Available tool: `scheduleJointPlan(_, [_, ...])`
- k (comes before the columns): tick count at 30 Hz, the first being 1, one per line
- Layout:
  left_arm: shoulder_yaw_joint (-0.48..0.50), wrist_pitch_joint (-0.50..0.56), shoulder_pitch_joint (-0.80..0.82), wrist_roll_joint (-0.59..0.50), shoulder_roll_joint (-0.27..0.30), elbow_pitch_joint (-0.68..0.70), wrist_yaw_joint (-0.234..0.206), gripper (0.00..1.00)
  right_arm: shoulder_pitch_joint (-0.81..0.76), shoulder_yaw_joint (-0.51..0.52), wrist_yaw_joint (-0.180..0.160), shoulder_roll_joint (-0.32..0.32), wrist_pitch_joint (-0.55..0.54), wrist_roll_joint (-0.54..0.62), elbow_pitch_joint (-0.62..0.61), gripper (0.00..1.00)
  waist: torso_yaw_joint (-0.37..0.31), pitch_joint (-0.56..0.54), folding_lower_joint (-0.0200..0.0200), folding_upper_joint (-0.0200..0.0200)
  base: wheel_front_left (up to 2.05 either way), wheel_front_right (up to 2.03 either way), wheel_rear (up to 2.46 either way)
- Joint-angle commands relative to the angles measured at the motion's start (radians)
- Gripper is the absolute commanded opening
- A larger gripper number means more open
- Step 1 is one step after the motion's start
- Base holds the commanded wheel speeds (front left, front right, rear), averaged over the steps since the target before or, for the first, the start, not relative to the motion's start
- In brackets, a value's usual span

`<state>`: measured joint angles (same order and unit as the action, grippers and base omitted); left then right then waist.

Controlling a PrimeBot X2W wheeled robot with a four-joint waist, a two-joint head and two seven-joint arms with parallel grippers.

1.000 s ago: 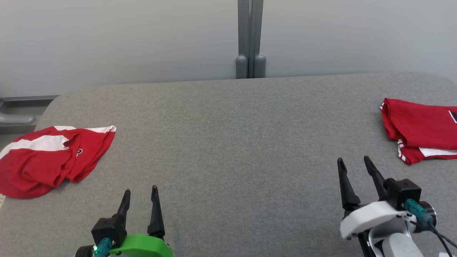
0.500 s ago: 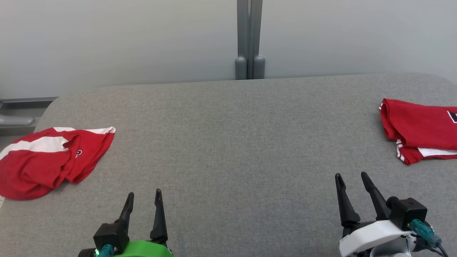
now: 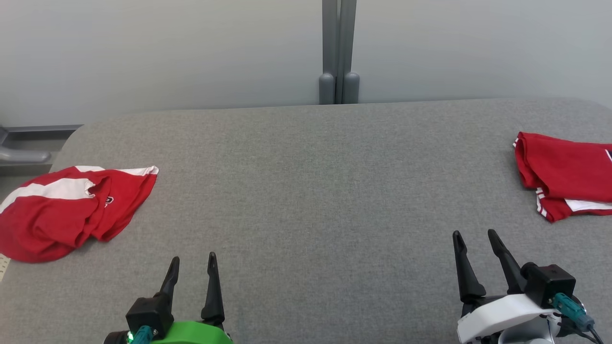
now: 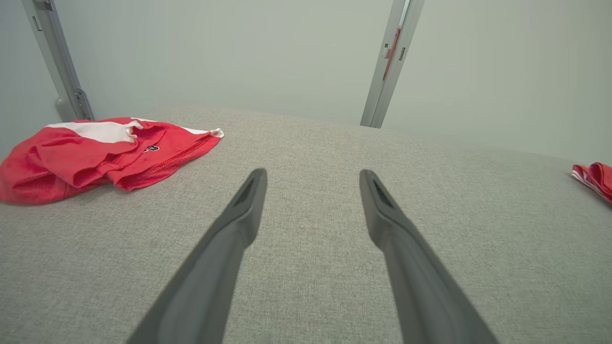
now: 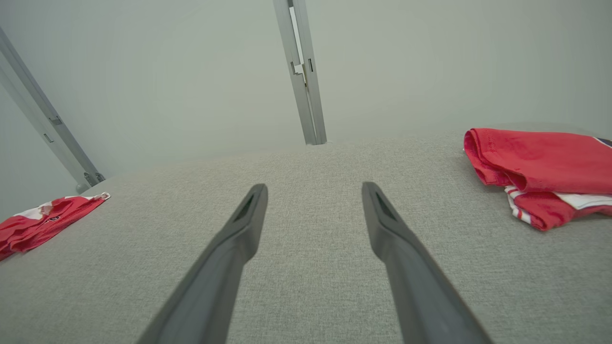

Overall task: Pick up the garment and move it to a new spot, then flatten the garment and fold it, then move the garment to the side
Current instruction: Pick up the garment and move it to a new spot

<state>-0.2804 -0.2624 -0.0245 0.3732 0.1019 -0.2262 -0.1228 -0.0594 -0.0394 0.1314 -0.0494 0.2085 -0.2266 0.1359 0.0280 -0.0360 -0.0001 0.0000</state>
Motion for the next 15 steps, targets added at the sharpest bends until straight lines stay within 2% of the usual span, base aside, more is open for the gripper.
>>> scheduleJointPlan(1, [0.001, -0.003, 0.018, -0.005, -0.001, -0.001, 0.005, 1.0, -0.015, 0.006, -0.001, -0.002, -0.001, 0.007, -0.004, 1.0, 0.008, 0.001, 0.0001, 0.0, 0.0, 0.0, 0.0])
scheduleJointPlan(4, [-0.001, -0.003, 0.025, -0.007, -0.002, -0.003, 0.003, 1.0, -0.017, 0.008, -0.001, -0.002, -0.001, 0.006, -0.008, 1.0, 0.042, 0.003, 0.0001, 0.0, 0.0, 0.0, 0.0])
scheduleJointPlan(7, [-0.005, -0.003, 0.033, -0.009, 0.001, -0.003, 0.004, 1.0, -0.017, 0.016, -0.001, -0.002, 0.0, 0.006, -0.014, 1.0, 0.104, 0.005, 0.0001, 0.0, 0.0, 0.0, 0.0])
scheduleJointPlan(15, [0.009, -0.003, 0.048, -0.007, 0.025, 0.007, -0.004, 1.0, -0.003, 0.015, -0.001, -0.002, 0.015, -0.016, -0.019, 1.0, 0.325, 0.021, 0.0001, 0.0, 0.0, 0.0, 0.0])
